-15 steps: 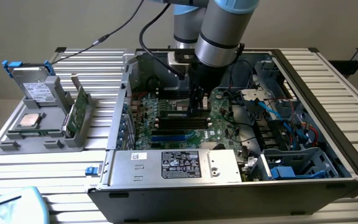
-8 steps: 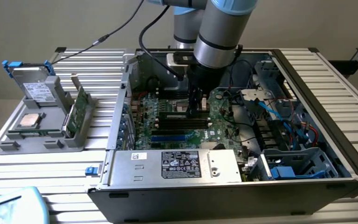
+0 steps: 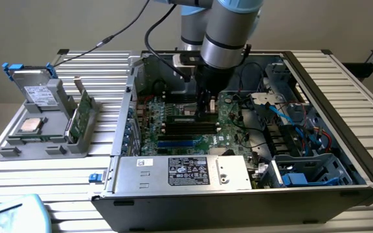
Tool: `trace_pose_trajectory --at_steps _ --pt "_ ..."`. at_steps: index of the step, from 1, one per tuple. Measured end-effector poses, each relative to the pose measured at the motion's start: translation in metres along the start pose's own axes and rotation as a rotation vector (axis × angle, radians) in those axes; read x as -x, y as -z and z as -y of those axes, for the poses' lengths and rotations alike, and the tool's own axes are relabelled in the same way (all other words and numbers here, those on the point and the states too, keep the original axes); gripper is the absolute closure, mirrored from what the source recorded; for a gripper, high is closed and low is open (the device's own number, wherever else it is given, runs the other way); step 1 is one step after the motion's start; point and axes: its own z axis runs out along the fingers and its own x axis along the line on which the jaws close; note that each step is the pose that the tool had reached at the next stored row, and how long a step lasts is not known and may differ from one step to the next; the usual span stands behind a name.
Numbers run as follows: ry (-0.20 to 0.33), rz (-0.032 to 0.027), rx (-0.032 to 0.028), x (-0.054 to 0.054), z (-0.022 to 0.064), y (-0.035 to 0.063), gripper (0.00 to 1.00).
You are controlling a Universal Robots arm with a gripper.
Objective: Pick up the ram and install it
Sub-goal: 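Insert the ram into the slot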
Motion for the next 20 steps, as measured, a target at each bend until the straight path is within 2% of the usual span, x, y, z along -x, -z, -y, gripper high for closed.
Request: trace_pose_trajectory --at_steps 2,6,9,10,13,15,17,19,20 --pt "0.0 -0.0105 -0.0042 0.001 -0.0017 -0.0002 0.86" --pt "0.001 -0.0292 -0.0033 0.0012 -0.0028 -0.0005 0.86" --pt "0.001 -0.048 -0.0021 0.0012 -0.0028 -0.0009 0.86" --pt "0.002 -0.0516 -0.002 0.0012 -0.0027 -0.0012 0.86" --pt "0.003 -0.0533 -0.0033 0.0011 -0.0027 -0.0017 0.86" --pt "0.002 -0.0549 -0.0082 0.0014 -0.0026 -0.0026 0.86" --pt "0.002 -0.0609 -0.0112 0.0019 -0.0024 -0.0032 0.86" --pt "0.002 -0.0639 -0.0112 0.0021 -0.0023 -0.004 0.86" --pt "0.001 -0.0677 -0.011 0.0027 -0.0022 -0.0048 0.86"
